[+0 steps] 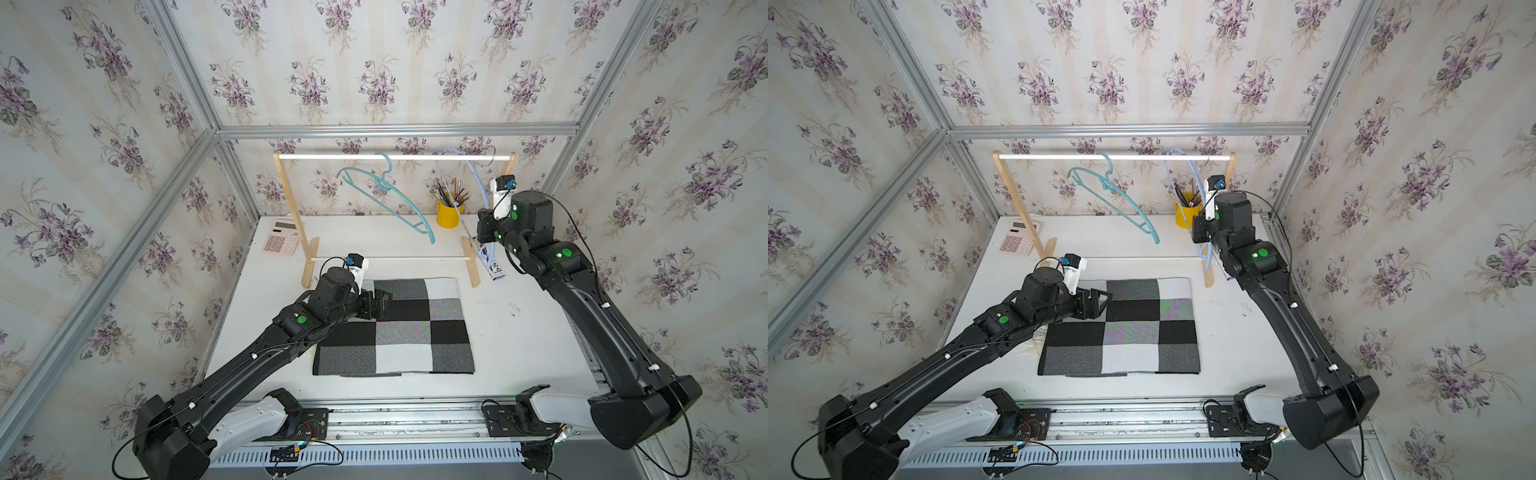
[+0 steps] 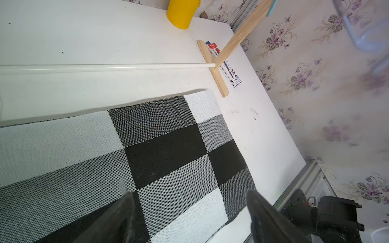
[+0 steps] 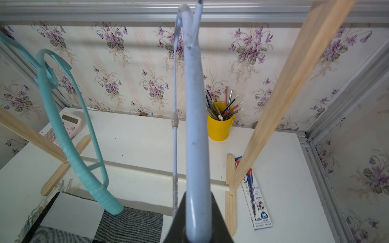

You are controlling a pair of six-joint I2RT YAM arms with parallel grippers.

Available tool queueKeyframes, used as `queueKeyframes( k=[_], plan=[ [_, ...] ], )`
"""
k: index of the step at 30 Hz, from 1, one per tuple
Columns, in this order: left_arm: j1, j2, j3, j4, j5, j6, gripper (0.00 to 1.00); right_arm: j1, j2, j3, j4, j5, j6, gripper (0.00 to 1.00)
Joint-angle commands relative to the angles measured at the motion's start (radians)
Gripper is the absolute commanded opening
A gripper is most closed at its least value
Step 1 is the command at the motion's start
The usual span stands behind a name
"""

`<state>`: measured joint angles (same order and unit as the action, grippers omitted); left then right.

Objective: Hang the scarf on the hanger
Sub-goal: Pick up the hanger from the clothesline.

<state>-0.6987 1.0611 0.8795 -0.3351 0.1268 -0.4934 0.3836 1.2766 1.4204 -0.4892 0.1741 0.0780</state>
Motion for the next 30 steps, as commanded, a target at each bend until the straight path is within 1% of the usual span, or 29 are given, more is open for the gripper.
queueKeyframes(
  k=[1, 3, 6, 7, 11, 14, 16, 19, 22, 26, 30],
  plan=[
    [0.001, -0.001, 0.021, -0.047, -0.039, -0.013, 0.85, 0.014, -0.072, -0.097, -0.065, 0.092, 0.089, 0.00],
    [0.001, -0.005, 0.033, -0.071, -0.049, -0.020, 0.85, 0.034, -0.129, -0.163, -0.101, 0.125, 0.141, 0.00],
    [0.001, -0.022, 0.060, -0.116, -0.063, -0.036, 0.84, 0.139, -0.213, -0.259, -0.173, 0.234, 0.228, 0.00],
    [-0.001, -0.031, 0.067, -0.128, -0.067, -0.042, 0.83, 0.210, -0.236, -0.289, -0.198, 0.269, 0.264, 0.00],
    [-0.030, -0.075, 0.095, -0.176, -0.109, -0.082, 0.81, 0.391, -0.315, -0.419, -0.249, 0.373, 0.431, 0.00],
    [-0.078, -0.098, 0.116, -0.214, -0.164, -0.126, 0.79, 0.557, -0.361, -0.525, -0.245, 0.466, 0.552, 0.00],
    [-0.118, -0.104, 0.136, -0.246, -0.209, -0.156, 0.77, 0.657, -0.366, -0.578, -0.238, 0.535, 0.617, 0.00],
    [-0.191, -0.104, 0.164, -0.288, -0.290, -0.203, 0.77, 0.791, -0.346, -0.635, -0.209, 0.625, 0.681, 0.00],
    [-0.261, -0.100, 0.184, -0.312, -0.366, -0.253, 0.77, 0.892, -0.303, -0.685, -0.149, 0.704, 0.718, 0.00],
    [-0.324, -0.078, 0.212, -0.338, -0.440, -0.314, 0.77, 0.976, -0.213, -0.734, -0.044, 0.803, 0.725, 0.00],
    [-0.366, -0.031, 0.246, -0.348, -0.486, -0.361, 0.78, 1.048, -0.069, -0.742, 0.046, 0.923, 0.704, 0.00]
  ],
)
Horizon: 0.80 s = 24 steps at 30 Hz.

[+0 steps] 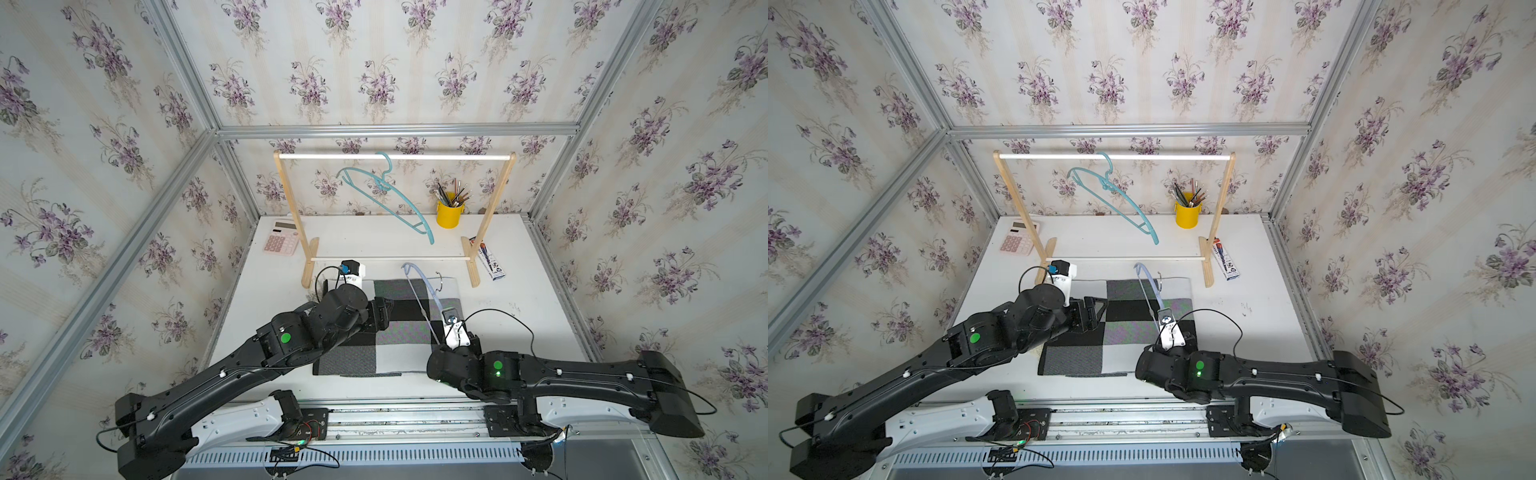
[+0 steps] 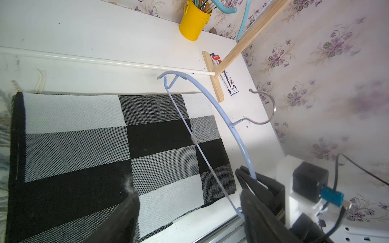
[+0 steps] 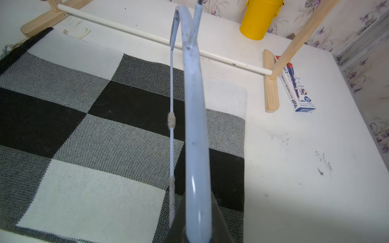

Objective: Hang the scarf on the hanger
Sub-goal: Pick up the hanger from the clothesline.

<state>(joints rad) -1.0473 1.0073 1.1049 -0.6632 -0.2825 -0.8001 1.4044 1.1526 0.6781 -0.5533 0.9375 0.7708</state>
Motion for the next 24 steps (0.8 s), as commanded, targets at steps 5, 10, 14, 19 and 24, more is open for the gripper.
queueKeyframes(
  k=[5, 10, 14, 19, 24],
  plan=[
    [-0.064, 0.109, 0.102, -0.048, -0.127, -0.081, 0.78, 0.045, 0.214, 0.027, 0.174, 0.224, -0.014, 0.00],
    [-0.102, 0.238, 0.220, -0.113, -0.182, -0.094, 0.78, 0.046, 0.313, 0.055, 0.197, 0.243, -0.039, 0.00],
    [-0.110, 0.370, 0.339, -0.210, -0.236, -0.111, 0.72, 0.046, 0.350, 0.081, 0.176, 0.254, -0.036, 0.00],
    [-0.109, 0.565, 0.516, -0.366, -0.329, -0.141, 0.61, 0.046, 0.367, 0.100, 0.144, 0.263, -0.019, 0.00],
    [-0.107, 0.657, 0.593, -0.413, -0.394, -0.151, 0.56, 0.046, 0.366, 0.100, 0.148, 0.258, -0.020, 0.00]
  ],
)
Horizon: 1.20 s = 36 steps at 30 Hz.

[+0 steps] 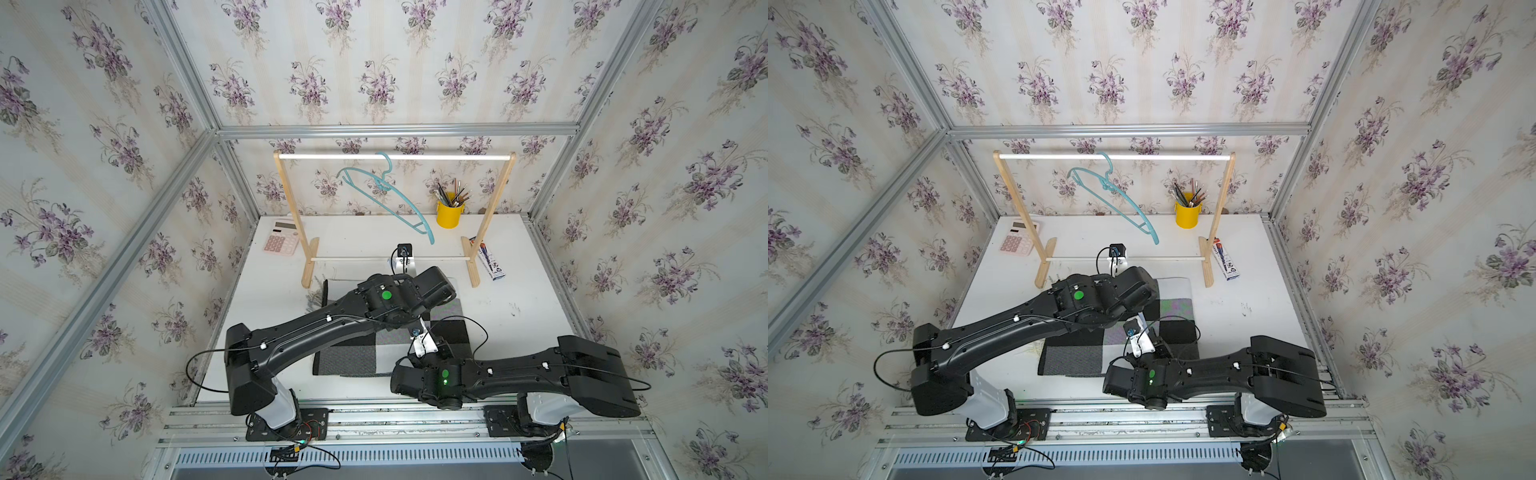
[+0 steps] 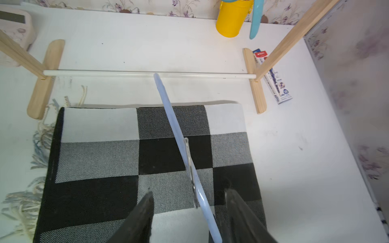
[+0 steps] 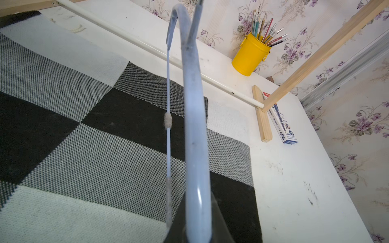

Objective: Hang the scarf on the hanger
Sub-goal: Pick up the hanger from the clothesline.

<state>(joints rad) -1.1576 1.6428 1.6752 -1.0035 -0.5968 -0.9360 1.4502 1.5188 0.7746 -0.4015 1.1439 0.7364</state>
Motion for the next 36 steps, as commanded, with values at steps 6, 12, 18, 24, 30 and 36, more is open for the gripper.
queueKeyframes(
  k=[6, 12, 18, 24, 30, 36],
  plan=[
    [0.025, 0.049, 0.019, -0.039, -0.071, -0.009, 0.43, 0.000, 0.002, 0.003, 0.003, 0.044, 0.008, 0.00],
    [0.048, 0.088, 0.029, -0.018, -0.035, -0.007, 0.33, 0.000, 0.012, 0.010, 0.017, 0.039, -0.008, 0.00],
    [0.061, 0.082, 0.003, 0.015, -0.019, -0.002, 0.00, 0.000, 0.007, 0.014, 0.008, 0.021, -0.005, 0.00],
    [0.066, 0.037, -0.032, 0.033, -0.036, 0.013, 0.00, 0.000, -0.062, 0.017, 0.027, -0.122, -0.077, 0.59],
    [0.086, -0.021, -0.079, 0.049, -0.054, 0.081, 0.00, -0.029, -0.328, -0.072, 0.116, -0.533, -0.204, 0.99],
    [0.128, -0.162, -0.224, 0.192, 0.025, 0.256, 0.00, -0.229, -0.653, -0.178, 0.159, -0.985, -0.143, 1.00]
  ],
)
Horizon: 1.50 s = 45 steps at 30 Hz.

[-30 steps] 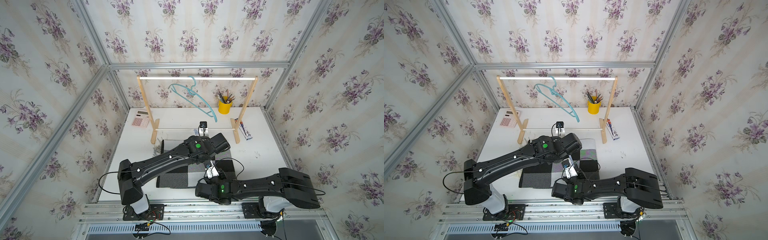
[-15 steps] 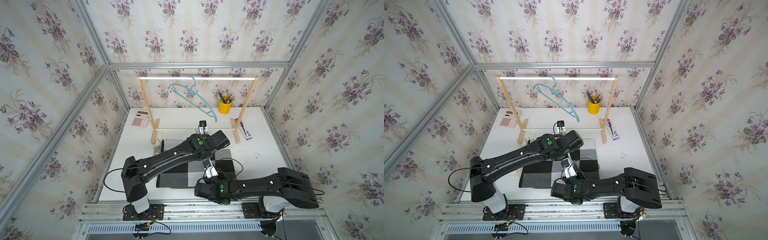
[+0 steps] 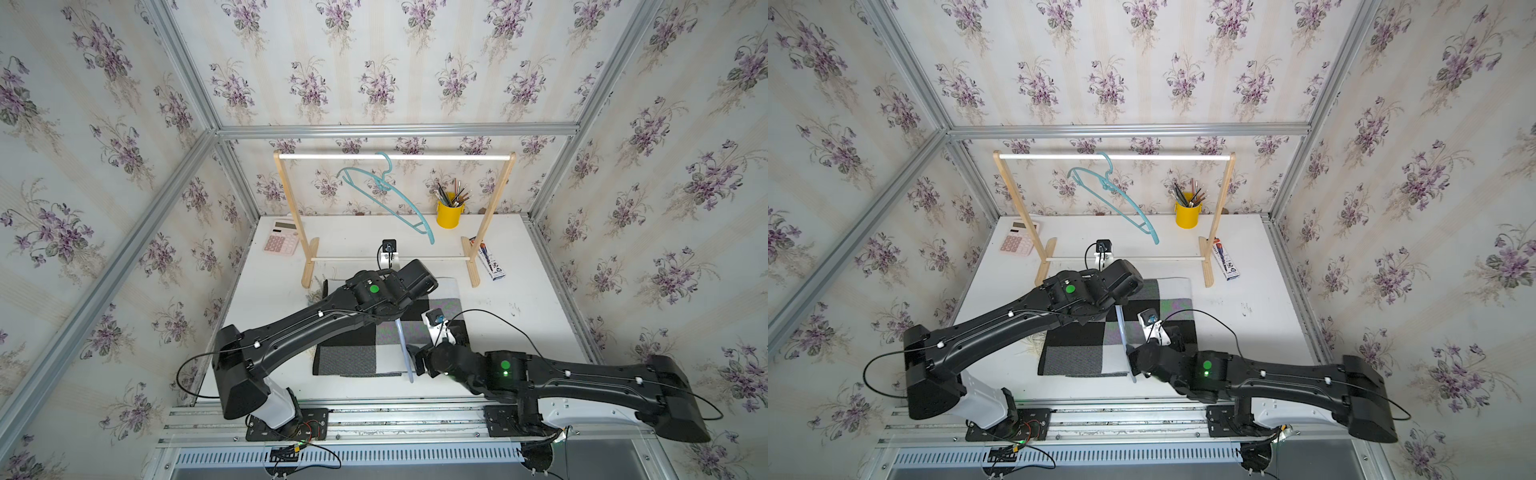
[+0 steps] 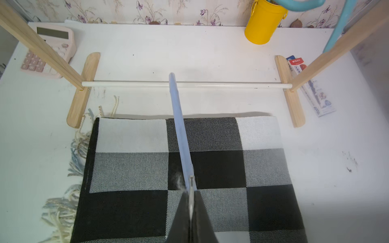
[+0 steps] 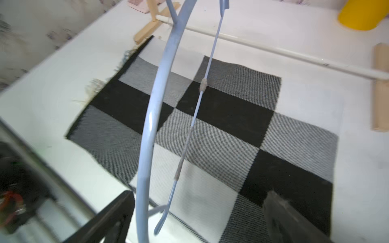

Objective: Hang the scarf on the hanger
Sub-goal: Pick up the hanger from the clothesline, then hang the scarf on the hanger.

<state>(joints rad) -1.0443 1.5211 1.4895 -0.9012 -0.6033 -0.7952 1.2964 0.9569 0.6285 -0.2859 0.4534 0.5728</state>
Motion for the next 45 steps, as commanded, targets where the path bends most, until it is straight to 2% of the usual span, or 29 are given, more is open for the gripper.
queueKeyframes(
  k=[1, 5, 7, 9, 12, 18, 21, 27, 30, 36, 39, 41, 43, 45],
  plan=[
    [0.029, -0.075, -0.074, 0.120, 0.065, 0.143, 0.00, -0.139, -0.143, -0.052, 0.053, -0.352, 0.032, 1.00],
    [0.119, -0.239, -0.254, 0.307, 0.330, 0.260, 0.00, -0.461, -0.242, -0.123, 0.057, -0.550, 0.095, 0.97],
    [0.174, -0.311, -0.340, 0.387, 0.467, 0.281, 0.00, -0.632, -0.217, -0.153, 0.053, -0.630, 0.125, 0.93],
    [0.220, -0.360, -0.394, 0.425, 0.554, 0.283, 0.00, -0.789, -0.173, -0.196, 0.077, -0.690, 0.150, 0.87],
    [0.274, -0.394, -0.447, 0.468, 0.654, 0.292, 0.00, -0.920, -0.087, -0.255, 0.161, -0.699, 0.143, 0.80],
    [0.321, -0.362, -0.500, 0.542, 0.708, 0.267, 0.00, -0.966, 0.121, -0.262, 0.298, -0.649, 0.068, 0.71],
    [0.331, -0.342, -0.505, 0.551, 0.697, 0.262, 0.00, -0.980, 0.208, -0.260, 0.356, -0.647, 0.046, 0.64],
    [0.346, -0.343, -0.528, 0.548, 0.670, 0.250, 0.00, -0.993, 0.302, -0.261, 0.416, -0.674, 0.027, 0.47],
    [0.349, -0.344, -0.540, 0.548, 0.668, 0.247, 0.00, -0.994, 0.304, -0.262, 0.427, -0.691, 0.024, 0.38],
    [0.349, -0.338, -0.555, 0.550, 0.663, 0.240, 0.00, -0.994, 0.344, -0.251, 0.425, -0.746, 0.023, 0.30],
    [0.349, -0.336, -0.557, 0.546, 0.660, 0.240, 0.00, -0.994, 0.348, -0.246, 0.412, -0.747, 0.021, 0.18],
    [0.349, -0.338, -0.556, 0.535, 0.655, 0.246, 0.00, -0.994, 0.298, -0.253, 0.405, -0.727, 0.027, 0.07],
    [0.349, -0.343, -0.554, 0.523, 0.648, 0.250, 0.00, -0.994, 0.220, -0.248, 0.379, -0.708, 0.032, 0.01],
    [0.349, -0.351, -0.555, 0.515, 0.634, 0.254, 0.00, -0.991, 0.146, -0.224, 0.332, -0.716, 0.035, 0.00]
  ],
)
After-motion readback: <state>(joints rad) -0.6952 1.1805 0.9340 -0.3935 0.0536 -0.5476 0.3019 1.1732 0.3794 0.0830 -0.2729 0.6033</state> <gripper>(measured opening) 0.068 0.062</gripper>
